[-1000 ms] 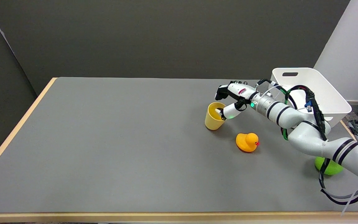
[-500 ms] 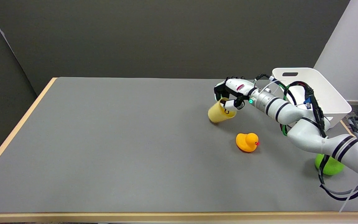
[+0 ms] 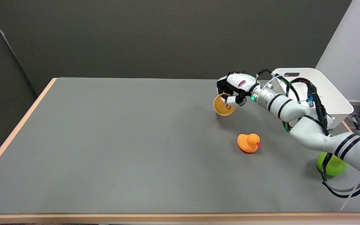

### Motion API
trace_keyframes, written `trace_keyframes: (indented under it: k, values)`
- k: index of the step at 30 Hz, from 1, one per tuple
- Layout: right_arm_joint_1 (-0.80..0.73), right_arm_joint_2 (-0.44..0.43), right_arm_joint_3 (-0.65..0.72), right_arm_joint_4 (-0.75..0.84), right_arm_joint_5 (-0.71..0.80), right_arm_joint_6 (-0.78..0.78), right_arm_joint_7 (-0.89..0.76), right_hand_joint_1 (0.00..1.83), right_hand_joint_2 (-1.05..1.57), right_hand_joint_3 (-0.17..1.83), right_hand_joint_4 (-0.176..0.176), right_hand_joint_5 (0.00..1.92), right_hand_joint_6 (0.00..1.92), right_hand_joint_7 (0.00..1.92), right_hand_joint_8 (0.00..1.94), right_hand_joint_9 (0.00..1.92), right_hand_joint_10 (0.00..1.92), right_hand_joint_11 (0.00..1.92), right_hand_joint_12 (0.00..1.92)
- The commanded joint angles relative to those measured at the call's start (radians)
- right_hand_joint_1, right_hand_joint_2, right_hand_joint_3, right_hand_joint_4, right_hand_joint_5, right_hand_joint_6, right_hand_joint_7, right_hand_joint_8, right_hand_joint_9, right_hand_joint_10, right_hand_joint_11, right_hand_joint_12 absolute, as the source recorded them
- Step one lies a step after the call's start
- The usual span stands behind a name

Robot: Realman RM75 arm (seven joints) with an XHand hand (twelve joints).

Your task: Pick up the yellow cup.

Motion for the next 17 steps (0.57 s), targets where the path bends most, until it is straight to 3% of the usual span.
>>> trace_keyframes:
  k: [1,17]
  values:
    - [-0.004,0.001,0.092,0.018,-0.108,0.021,0.000,1.13,1.15,0.41,-0.125,0.57,1.50,0.67,1.83,0.70,1.77,0.24,1.92]
    - [-0.060,0.030,0.401,0.042,-0.323,-0.065,0.000,1.14,1.16,0.35,-0.139,0.58,1.47,0.71,1.75,0.69,1.86,0.24,1.92]
